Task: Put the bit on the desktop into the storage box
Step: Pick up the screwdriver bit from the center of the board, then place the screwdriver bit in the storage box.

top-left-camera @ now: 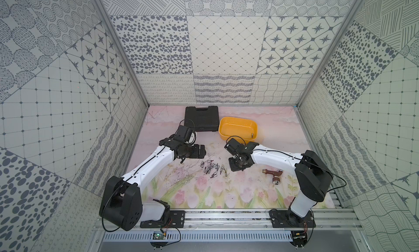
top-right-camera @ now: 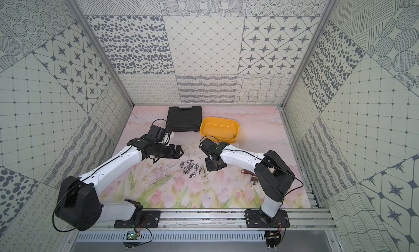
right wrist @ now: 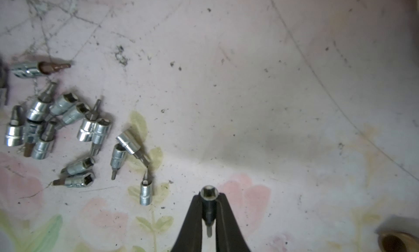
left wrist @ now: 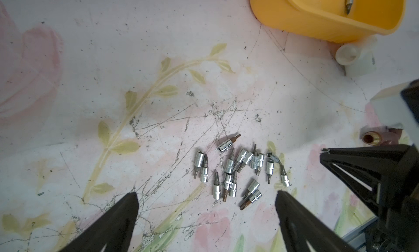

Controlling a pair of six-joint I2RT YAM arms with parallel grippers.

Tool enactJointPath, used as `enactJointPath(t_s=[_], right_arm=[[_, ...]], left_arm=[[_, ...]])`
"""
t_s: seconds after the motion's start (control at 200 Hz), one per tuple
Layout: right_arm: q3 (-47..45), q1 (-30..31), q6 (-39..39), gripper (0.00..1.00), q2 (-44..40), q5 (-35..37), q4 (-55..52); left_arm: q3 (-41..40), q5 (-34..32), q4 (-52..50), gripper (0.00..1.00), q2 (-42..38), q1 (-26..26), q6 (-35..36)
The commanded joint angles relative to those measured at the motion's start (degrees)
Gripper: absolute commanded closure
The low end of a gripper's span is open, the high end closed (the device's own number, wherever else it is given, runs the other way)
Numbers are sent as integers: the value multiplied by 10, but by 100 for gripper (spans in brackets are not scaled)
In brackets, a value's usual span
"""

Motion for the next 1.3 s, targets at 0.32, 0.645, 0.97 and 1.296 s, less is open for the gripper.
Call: enactJointPath(t_s=[0.32, 0.645, 0.97, 1.296], right_arm=[[107, -103, -98, 90, -7, -2, 5], [201, -176, -145, 90, 54, 16, 6], [296, -221, -147, 90, 158, 4, 7], [329, -240, -140, 90, 224, 21, 6]], left_arm=[[11, 3, -15, 1, -10, -2, 7], [6, 4, -19, 1, -15, -2, 3], [5, 6, -17, 1, -14, -1, 0], [2, 10, -14, 1, -15, -2, -2]])
